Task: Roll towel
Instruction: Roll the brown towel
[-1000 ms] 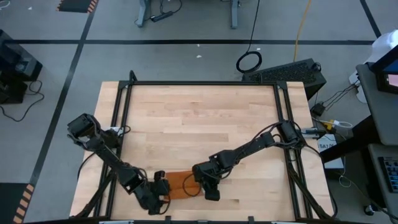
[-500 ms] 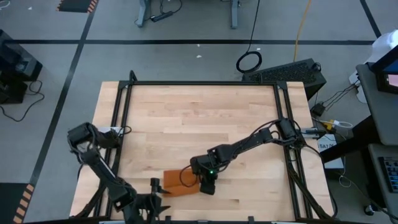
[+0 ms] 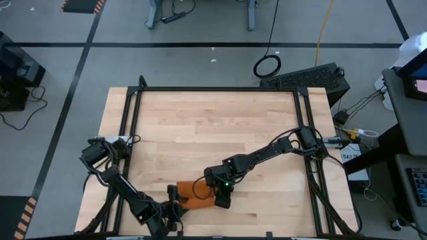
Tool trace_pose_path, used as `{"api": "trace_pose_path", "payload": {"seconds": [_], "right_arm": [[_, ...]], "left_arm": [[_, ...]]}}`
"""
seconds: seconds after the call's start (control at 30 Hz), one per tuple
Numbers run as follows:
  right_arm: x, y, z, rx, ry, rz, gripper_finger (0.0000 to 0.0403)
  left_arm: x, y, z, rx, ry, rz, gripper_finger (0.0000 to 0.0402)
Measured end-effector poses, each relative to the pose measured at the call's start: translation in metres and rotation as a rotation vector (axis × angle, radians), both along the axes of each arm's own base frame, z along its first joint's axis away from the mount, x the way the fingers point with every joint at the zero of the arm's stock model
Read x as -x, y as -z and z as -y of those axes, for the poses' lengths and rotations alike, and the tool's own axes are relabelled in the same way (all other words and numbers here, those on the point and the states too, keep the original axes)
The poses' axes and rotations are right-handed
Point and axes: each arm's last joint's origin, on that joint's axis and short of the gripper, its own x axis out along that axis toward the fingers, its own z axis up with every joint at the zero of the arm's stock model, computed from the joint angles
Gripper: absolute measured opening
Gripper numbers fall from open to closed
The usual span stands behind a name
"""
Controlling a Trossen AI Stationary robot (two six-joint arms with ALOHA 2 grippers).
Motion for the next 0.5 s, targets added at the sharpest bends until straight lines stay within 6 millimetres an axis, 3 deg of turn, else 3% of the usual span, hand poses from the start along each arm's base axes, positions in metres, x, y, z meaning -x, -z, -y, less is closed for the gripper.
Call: {"api": "trace_pose_path", "payload": {"seconds": [0.17,0.33,0.4,0.5], "right_arm": [[0.0,0.0,0.0,0.017,0.007,0.005,0.0012],[0.002,-0.005,-0.005,0.102,0.013,0.052,0.0052],[0.007,-0.015,-0.011,0.131,-0.018,0.088,0.0073],[0.018,-0.033,-0.026,0.239,-0.082,0.182,0.0105]], "left_arm": [[-0.004,-0.001,-0.002,0.06,-0.004,-0.038,0.0136],[-0.003,-0.01,-0.004,0.145,-0.018,-0.076,0.0029],[-0.004,-0.016,-0.005,0.204,-0.033,-0.089,0.0014],[-0.004,-0.025,-0.007,0.241,-0.04,-0.095,0.0026]]}}
